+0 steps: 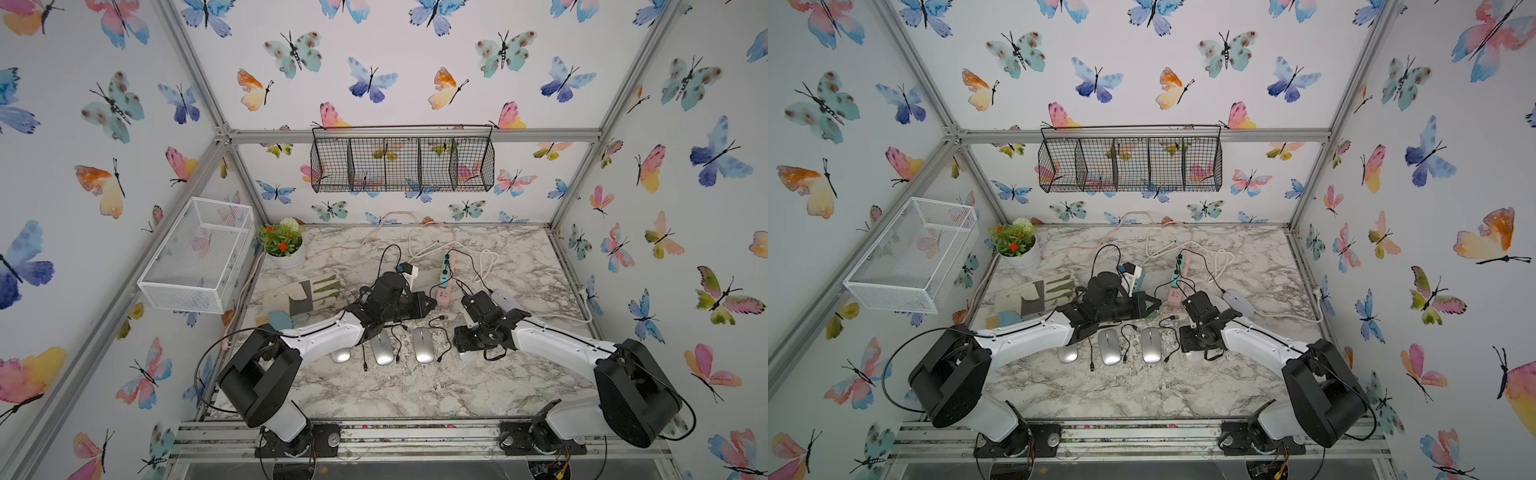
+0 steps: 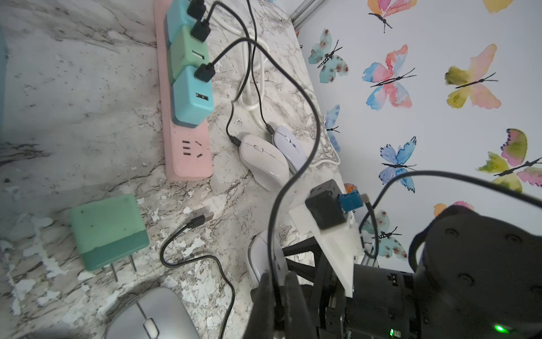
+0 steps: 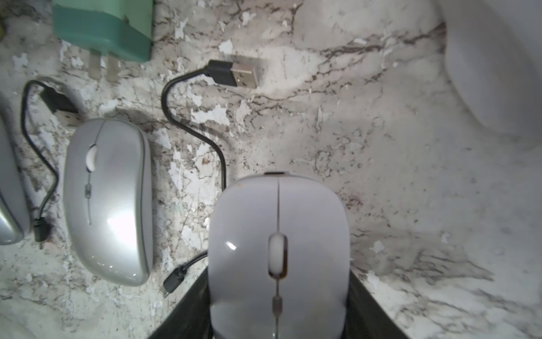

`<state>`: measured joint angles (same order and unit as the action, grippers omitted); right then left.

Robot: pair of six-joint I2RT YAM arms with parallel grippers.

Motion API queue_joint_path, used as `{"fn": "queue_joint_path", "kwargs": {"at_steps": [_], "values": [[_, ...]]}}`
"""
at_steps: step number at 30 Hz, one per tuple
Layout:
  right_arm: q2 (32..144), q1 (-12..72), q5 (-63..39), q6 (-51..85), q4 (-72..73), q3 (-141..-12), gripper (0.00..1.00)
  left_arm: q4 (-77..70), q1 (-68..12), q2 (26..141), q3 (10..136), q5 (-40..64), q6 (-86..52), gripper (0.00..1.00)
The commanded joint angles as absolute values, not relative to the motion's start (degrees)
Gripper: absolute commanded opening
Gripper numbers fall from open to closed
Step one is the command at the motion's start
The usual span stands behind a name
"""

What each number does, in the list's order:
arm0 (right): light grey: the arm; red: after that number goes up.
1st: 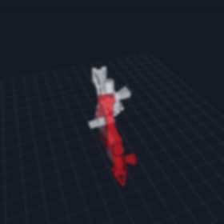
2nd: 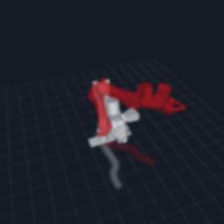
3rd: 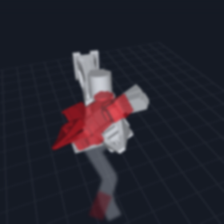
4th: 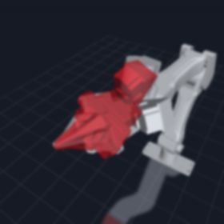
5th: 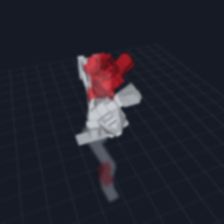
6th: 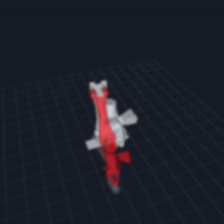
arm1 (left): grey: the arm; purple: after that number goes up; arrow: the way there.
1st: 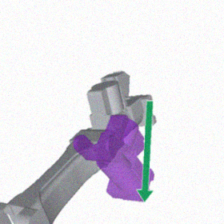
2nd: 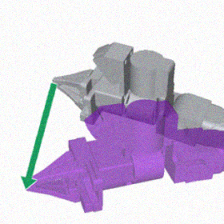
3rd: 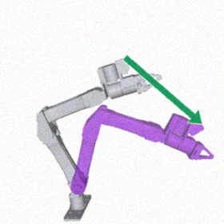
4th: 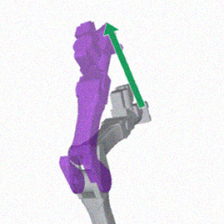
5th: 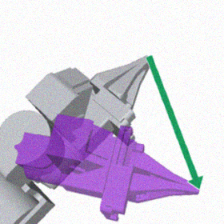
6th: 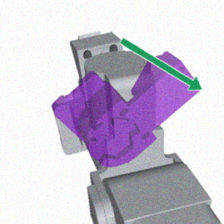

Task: Unplug the wireless mouse
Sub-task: Place the mouse at the center of the board, then place the power cord at the center of the board.

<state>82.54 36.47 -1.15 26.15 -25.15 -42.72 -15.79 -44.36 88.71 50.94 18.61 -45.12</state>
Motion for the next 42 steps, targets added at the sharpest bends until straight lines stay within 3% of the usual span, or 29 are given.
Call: {"fn": "queue_joint_path", "kwargs": {"at_steps": [1,7,11,16,20,26,28,32,34,42], "values": [[84.5,37.0,0.6,27.5,-26.3,-43.8,0.18,-17.3,-44.6,85.9,49.2,18.8,-45.2,0.0],[85.7,37.2,2.5,29.2,-27.5,-43.3,0.24,-17.2,-44.6,85.0,47.5,18.7,-45.4,0.0],[85.5,37.2,1.6,29.4,-27.1,-42.3,0.49,-17.1,-44.6,85.0,47.4,18.9,-45.1,0.0],[83.0,37.2,0.1,29.2,-25.6,-41.0,0.72,-16.7,-44.6,84.8,47.1,19.0,-44.3,0.0],[78.4,37.2,1.9,29.5,-25.8,-40.8,0.81,-16.4,-44.6,84.2,45.8,18.4,-43.7,0.0],[71.4,36.5,4.8,30.6,-20.6,-38.9,0.75,-14.9,-45.8,83.7,44.7,17.4,-41.6,0.0],[70.5,35.4,4.6,30.7,-18.9,-39.0,0.7,-13.2,-46.9,83.7,44.9,16.3,-40.3,0.0],[70.9,32.2,3.1,29.8,-14.1,-38.9,0.49,-10.2,-49.3,84.6,44.6,13.1,-39.1,0.02],[71.9,30.4,1.0,28.7,-10.7,-38.7,0.42,-9.2,-50.0,85.4,44.0,11.8,-39.3,0.1],[80.0,23.9,-11.0,25.7,0.4,-39.5,0.35,-6.1,-50.1,86.9,45.5,7.7,-38.6,0.51]]}}
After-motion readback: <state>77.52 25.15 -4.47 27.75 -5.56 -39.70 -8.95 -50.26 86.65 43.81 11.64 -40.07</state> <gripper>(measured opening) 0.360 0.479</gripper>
